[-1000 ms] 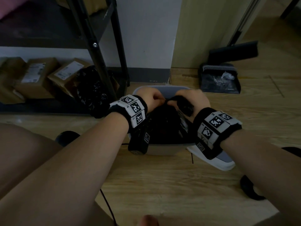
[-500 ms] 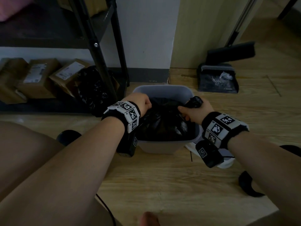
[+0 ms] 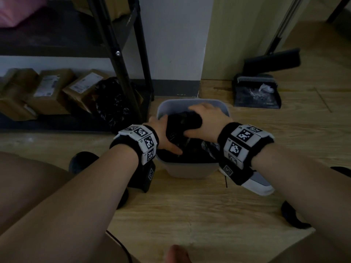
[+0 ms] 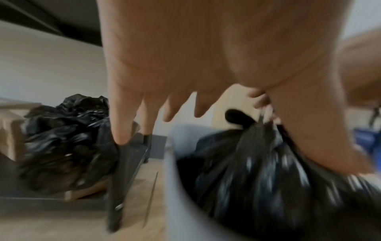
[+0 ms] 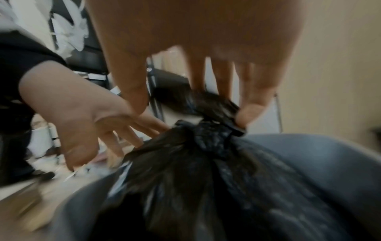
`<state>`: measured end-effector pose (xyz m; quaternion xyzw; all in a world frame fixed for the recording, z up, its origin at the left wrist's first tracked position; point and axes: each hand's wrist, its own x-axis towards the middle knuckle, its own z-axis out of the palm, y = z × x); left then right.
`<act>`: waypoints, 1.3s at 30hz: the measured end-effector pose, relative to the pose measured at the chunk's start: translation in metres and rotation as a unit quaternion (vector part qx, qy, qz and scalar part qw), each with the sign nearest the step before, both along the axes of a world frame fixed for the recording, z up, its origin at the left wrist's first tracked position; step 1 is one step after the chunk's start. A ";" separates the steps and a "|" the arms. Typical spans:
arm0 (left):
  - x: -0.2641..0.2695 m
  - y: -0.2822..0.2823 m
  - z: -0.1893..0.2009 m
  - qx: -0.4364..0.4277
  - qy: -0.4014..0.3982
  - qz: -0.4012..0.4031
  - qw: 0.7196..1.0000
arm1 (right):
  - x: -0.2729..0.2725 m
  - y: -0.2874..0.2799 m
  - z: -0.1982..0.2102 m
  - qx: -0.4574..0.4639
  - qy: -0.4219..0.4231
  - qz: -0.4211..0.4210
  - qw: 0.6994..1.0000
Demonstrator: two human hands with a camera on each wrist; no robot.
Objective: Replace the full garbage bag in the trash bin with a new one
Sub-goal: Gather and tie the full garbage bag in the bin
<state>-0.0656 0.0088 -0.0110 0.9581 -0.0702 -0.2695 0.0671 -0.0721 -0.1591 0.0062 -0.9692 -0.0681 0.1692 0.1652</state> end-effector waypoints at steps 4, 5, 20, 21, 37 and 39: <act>-0.011 0.001 -0.014 0.011 0.029 0.008 0.999 | 0.002 0.014 -0.021 -0.055 0.042 0.014 0.997; -0.013 0.001 -0.017 0.009 0.029 0.010 0.999 | 0.001 0.012 -0.026 -0.056 0.047 0.005 0.997; -0.018 -0.022 -0.015 0.115 0.057 0.018 0.991 | 0.013 -0.001 -0.027 -0.021 0.010 -0.065 0.998; -0.020 -0.022 -0.012 0.117 0.057 0.012 0.991 | 0.014 0.000 -0.024 -0.001 0.000 -0.075 0.997; -0.017 -0.024 -0.009 0.116 0.071 0.015 0.991 | 0.013 -0.004 0.007 0.099 -0.099 -0.156 0.978; -0.020 -0.026 -0.004 0.119 0.062 0.007 0.991 | 0.012 -0.006 0.012 0.108 -0.105 -0.167 0.974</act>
